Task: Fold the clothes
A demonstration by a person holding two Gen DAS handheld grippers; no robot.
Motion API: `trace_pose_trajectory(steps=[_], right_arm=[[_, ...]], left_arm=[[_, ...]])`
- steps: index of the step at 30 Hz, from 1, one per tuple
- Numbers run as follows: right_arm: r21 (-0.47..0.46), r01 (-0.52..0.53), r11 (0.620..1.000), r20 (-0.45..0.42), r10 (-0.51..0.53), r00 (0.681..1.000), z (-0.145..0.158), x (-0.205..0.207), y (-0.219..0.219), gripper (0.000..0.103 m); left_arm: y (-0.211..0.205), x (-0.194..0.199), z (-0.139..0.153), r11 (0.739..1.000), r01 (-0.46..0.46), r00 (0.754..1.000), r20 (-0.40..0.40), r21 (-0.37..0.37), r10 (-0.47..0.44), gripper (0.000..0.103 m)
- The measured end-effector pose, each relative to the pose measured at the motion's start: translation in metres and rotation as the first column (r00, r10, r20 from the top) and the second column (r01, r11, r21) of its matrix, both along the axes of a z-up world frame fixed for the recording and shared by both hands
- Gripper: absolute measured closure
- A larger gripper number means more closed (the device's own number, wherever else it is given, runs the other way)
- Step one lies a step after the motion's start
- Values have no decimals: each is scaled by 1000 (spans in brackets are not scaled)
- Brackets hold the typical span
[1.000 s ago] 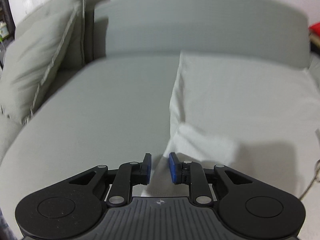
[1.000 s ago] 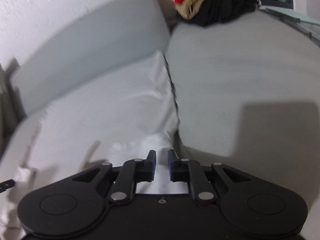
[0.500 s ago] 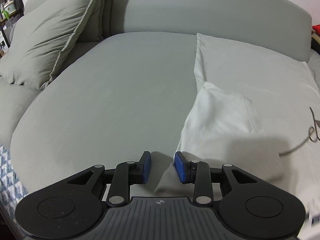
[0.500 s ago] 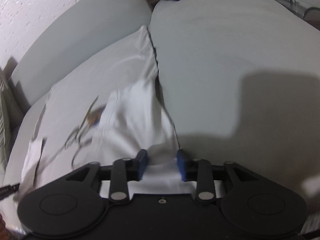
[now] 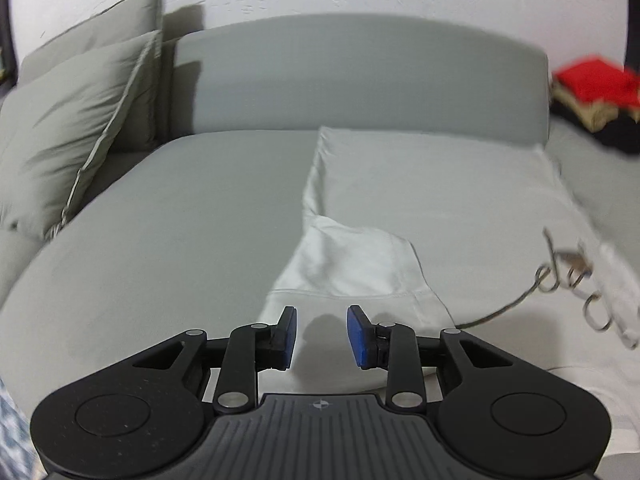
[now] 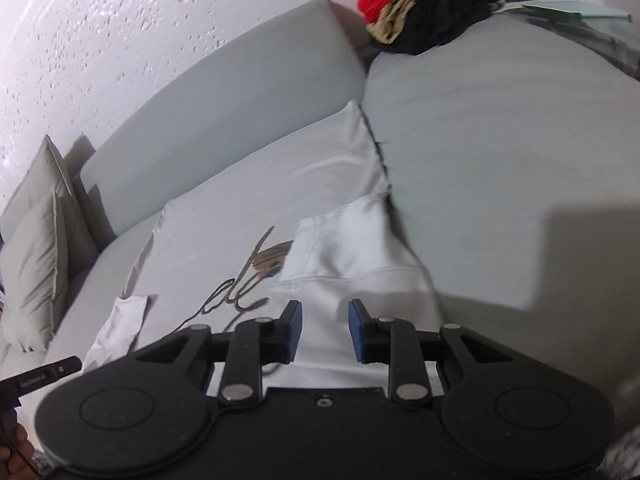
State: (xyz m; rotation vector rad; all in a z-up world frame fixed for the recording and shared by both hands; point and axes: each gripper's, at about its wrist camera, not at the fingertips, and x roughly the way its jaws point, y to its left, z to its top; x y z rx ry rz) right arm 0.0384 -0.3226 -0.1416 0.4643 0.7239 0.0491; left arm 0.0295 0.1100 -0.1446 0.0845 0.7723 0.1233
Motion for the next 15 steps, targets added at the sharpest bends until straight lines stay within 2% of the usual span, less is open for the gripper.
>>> trace_pose_trajectory(steps=[2,5,7,10,13,15], right_arm=[[-52,-2,999,-44,0,999,-9,11,12,76],[-132,-20,991,-74,10,997,-11,14,25,76],[-156,-46,987,-91,32,995,-7,5,24,76],[-107,-75,991,-112,63,992,-3,-15,10,76],[-75,-65,995,-113,56,992,-5,-41,-4,76],[-40,-29,999,-98,25,995,-5,-61,-11,71]], left_arm=[[-10,8,-15,999,18,996,-91,50,-13,67],[-24,-3,-15,988,73,993,-97,137,-61,67],[-21,-17,-12,987,107,991,-99,120,-95,67],[-9,-42,-7,989,127,988,-94,81,-120,66],[1,-69,-1,994,104,993,-52,45,-101,65],[4,-77,2,997,78,996,-33,19,-77,64]])
